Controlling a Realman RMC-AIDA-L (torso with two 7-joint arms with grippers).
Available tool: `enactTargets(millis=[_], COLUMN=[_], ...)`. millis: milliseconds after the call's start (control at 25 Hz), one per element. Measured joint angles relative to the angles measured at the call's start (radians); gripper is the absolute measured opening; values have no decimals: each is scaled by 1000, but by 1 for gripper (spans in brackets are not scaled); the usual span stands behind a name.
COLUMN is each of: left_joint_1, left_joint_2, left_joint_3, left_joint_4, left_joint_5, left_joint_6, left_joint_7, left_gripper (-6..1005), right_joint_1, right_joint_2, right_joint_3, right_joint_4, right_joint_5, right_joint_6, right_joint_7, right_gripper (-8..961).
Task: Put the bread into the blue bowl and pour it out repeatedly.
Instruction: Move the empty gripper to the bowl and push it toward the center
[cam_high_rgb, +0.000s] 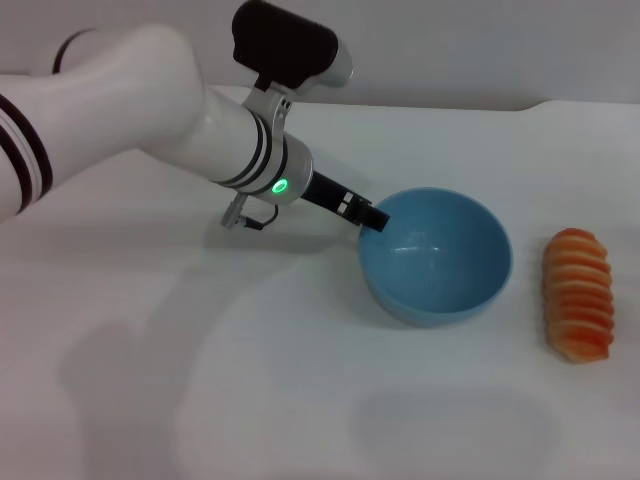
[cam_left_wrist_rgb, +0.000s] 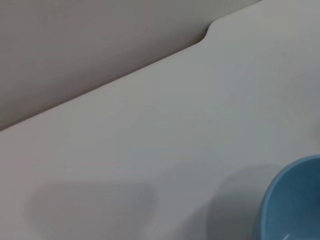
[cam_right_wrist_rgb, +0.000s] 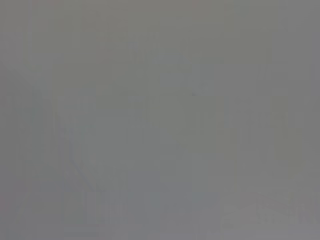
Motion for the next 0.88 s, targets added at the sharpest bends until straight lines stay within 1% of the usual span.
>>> enactTargets(millis=[160, 360, 560, 880], left_joint_1=[-7, -9, -4, 4], left_joint_2=[-1, -2, -3, -3], left_joint_3=[23, 42, 95, 103], left_joint_4=[-36, -46, -53, -88], left_joint_5=[-28, -53, -92, -246], left_joint_6=[-24, -28, -42, -54], left_joint_7=[0, 0, 1, 100], left_gripper=[812, 790, 769, 734], right_joint_1=[-5, -5, -5, -5], right_joint_2=[1, 2, 2, 3], right_joint_3=[0, 0, 0, 0], right_joint_4=[1, 5, 7, 6], right_joint_5=[0, 0, 0, 0], right_joint_6=[1, 1, 1, 1], right_joint_7=[0, 0, 5, 8], right_gripper=[687, 686, 686, 686])
